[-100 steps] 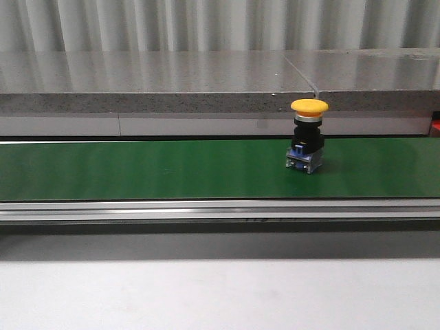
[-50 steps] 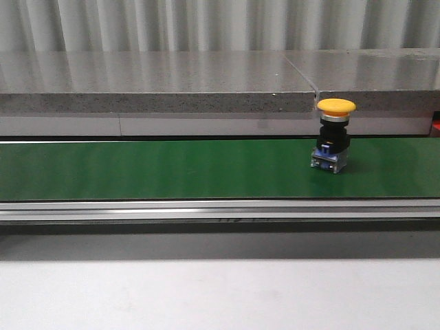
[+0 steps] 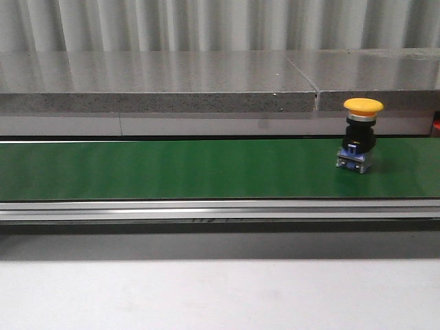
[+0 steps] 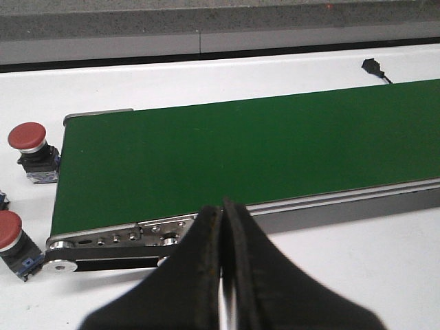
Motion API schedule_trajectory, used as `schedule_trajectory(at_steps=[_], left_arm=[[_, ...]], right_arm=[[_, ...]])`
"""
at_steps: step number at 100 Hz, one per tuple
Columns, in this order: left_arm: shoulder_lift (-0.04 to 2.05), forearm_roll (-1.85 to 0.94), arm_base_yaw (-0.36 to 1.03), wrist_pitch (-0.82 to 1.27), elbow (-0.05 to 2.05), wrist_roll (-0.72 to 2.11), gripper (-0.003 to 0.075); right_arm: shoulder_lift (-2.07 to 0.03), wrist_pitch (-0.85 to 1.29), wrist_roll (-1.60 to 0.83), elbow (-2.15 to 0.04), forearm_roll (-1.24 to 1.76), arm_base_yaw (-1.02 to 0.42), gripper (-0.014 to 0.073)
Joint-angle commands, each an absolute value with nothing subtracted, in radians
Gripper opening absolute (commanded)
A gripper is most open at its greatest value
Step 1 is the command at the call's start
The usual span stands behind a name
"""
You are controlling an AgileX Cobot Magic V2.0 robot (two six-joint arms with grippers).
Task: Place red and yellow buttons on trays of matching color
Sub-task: 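Lower the right gripper onto the yellow button on the belt and grasp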
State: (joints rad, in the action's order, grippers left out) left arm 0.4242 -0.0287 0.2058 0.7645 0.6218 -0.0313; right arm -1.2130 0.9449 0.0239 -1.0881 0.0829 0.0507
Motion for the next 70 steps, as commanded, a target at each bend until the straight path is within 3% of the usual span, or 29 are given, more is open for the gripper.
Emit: schedule_trajectory(at_steps=[1,41,70], left_arm=[[0.433,-0.041,0.206,0.689,0.647,-0.032,-0.0020],[0.433,-0.041,0.206,0.689,0.647,-0.032,-0.0020],[0.433,-0.041,0.206,0.689,0.647,-0.032,-0.0020]], right_arm=[[-1.195,0.920,-0.020,-1.113,0.126,0.015,0.0519],[-1.397,0.972,-0.142,-1.200,0.251,-0.100,0.0531],[-1.598,0.932,-0.211,-1.330,0.226,-0.101,0.0531]])
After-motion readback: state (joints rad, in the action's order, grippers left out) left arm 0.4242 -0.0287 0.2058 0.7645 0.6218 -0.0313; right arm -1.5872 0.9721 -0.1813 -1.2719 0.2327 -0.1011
